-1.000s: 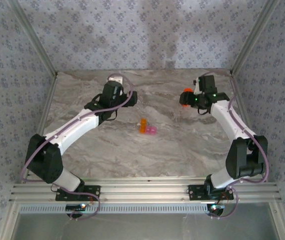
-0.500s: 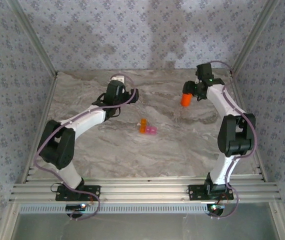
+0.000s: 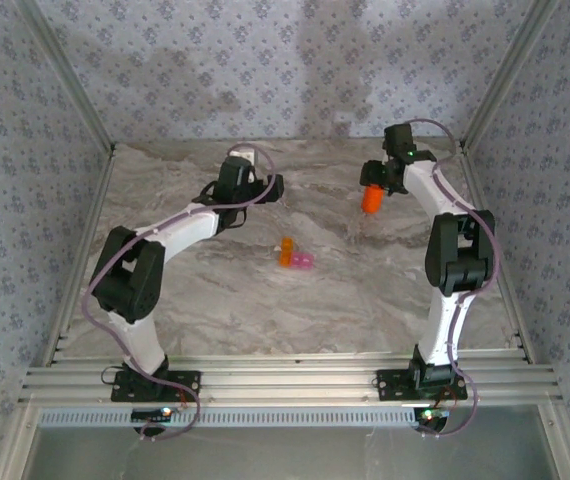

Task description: Sort the pills into containers

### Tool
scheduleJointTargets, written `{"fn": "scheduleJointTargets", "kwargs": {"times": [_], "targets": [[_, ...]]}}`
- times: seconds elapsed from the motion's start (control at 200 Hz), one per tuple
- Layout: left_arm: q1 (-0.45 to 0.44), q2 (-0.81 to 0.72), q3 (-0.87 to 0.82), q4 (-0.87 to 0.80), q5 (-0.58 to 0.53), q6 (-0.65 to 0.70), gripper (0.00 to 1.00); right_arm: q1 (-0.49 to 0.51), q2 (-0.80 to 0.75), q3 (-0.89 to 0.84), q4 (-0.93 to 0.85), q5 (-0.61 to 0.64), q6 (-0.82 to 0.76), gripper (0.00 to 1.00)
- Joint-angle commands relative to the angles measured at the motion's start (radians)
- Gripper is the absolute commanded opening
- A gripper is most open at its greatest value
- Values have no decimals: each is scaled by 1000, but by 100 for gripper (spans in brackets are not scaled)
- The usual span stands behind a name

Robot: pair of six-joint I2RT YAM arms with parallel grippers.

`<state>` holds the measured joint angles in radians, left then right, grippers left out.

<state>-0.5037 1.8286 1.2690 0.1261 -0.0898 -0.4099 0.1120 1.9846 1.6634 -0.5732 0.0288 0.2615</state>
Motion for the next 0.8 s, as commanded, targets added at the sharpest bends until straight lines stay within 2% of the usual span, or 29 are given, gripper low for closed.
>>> {"fn": "scheduleJointTargets", "kwargs": {"times": [0.0,0.265,0.555,0.64,0.795], "targets": [[8,12,32,-16,6,-27,99,3,35,24,-32,3,-23,74],[8,4,26,-20,22,-6,99,11,53,15,-33,-16,-25,73],[7,3,18,-7,39,-2,99,13,69,1,-5,-32,-27,65],[7,-1,17,-8,42,8,99,14,72,-5,-2,-41,-28,54],[7,-10,8,-6,57,27,99,14,71,-14,1,-52,-30,42]]}}
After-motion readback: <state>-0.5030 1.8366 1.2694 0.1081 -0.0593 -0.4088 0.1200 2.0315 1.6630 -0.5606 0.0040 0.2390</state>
